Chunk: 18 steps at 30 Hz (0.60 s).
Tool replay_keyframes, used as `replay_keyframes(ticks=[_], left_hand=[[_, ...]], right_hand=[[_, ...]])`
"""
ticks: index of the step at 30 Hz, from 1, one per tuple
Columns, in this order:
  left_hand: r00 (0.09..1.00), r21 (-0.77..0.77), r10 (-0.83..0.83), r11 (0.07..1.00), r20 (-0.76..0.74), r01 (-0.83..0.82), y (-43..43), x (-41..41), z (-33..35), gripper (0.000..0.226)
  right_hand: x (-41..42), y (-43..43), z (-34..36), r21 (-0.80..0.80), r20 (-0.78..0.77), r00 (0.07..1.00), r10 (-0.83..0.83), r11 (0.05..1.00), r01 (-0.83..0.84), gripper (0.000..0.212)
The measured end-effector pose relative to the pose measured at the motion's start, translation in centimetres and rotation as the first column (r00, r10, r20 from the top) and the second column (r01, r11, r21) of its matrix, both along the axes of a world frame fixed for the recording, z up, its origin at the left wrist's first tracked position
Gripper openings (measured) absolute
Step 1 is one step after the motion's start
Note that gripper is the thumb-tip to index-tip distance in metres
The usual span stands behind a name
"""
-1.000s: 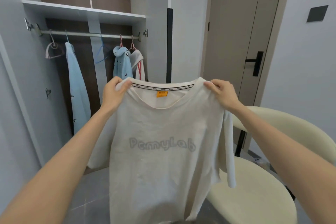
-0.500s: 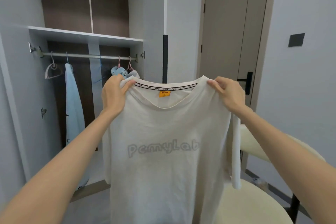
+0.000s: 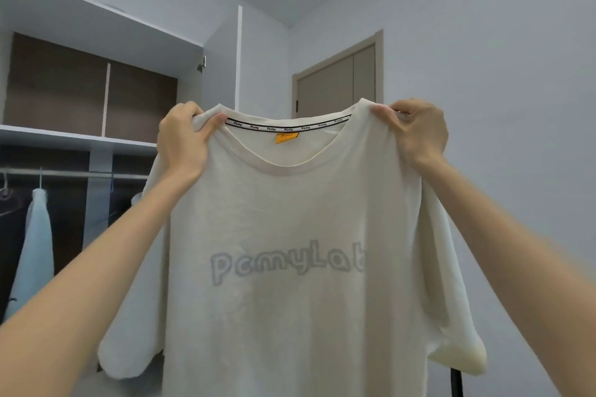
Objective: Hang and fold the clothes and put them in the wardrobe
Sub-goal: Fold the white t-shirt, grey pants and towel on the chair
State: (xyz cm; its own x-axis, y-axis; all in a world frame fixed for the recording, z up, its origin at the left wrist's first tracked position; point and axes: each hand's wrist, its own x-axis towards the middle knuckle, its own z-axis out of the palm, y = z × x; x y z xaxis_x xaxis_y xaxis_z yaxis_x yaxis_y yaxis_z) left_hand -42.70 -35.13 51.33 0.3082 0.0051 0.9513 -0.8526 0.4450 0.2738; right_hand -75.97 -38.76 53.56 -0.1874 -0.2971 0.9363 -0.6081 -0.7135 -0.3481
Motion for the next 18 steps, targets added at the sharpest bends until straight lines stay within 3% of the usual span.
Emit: replay_keyframes(ticks=[5,9,14,18], left_hand=[[0.999,-0.036,-0.033,0.999,0.0,0.033,2.1,-3.2,2.9,0.052],[0.995,0.032,-0.097,0.995,0.015,0.097,1.2,-5.3,1.4,0.051],[0.983,0.281,-0.181,0.943,-0.018,0.179,-4.1,-7.2,-5.7,0.047],[0.965,0.546,-0.259,0.805,-0.03,0.233,-9.7,-8.7,-14.7,0.051]], right_hand=[[-3.2,3.6,2.6,-0.015,0.029,0.997,-0.074,0.997,0.075,0.031],[-5.4,4.0,0.9,0.057,0.011,0.993,-0.12,0.991,0.119,0.033],[-8.3,-0.2,-6.9,0.32,-0.06,0.994,-0.094,0.941,0.108,0.035],[-10.3,-4.8,-16.3,0.572,-0.091,0.994,-0.061,0.814,0.103,0.044]])
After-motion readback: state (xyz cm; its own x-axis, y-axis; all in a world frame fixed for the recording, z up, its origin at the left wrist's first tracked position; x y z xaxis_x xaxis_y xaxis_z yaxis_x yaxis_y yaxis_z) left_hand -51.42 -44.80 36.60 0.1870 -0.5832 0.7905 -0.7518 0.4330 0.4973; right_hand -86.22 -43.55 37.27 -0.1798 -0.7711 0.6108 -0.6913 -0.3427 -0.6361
